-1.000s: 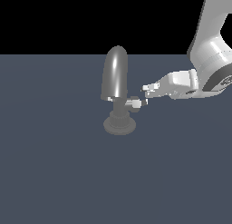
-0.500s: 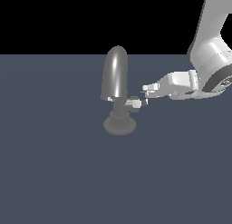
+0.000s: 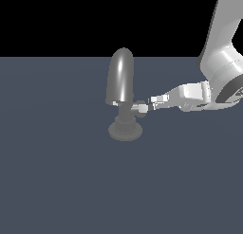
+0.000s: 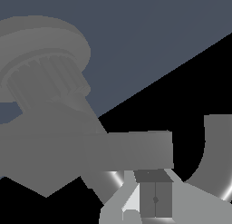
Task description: Turn on the faucet by rotating a designated handle.
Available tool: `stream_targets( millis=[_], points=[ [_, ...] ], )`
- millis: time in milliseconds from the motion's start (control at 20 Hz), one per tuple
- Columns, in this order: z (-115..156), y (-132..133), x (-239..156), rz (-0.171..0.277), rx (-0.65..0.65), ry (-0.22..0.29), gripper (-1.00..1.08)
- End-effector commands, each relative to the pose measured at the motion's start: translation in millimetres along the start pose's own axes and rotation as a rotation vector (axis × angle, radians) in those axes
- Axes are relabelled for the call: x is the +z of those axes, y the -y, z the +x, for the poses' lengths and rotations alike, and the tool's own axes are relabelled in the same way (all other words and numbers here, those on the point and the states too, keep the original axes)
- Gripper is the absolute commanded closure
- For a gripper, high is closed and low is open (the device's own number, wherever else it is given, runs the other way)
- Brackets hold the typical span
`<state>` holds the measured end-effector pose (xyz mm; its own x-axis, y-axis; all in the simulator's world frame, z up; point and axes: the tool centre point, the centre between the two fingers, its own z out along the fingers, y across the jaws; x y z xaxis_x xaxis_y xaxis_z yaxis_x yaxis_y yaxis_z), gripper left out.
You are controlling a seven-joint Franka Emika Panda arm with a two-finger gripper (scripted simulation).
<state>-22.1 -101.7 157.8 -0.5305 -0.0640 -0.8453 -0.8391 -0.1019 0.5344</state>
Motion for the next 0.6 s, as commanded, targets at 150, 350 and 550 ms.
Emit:
stream_targets(
  millis=[150, 350, 550],
  points=[
    [26, -7, 0, 0.000, 0.002, 0.000, 1.08],
    [19, -1, 0, 0.001, -0.024, -0.007, 1.08],
    [44, 8, 0, 0.001, -0.014, -0.004, 1.08]
  ],
)
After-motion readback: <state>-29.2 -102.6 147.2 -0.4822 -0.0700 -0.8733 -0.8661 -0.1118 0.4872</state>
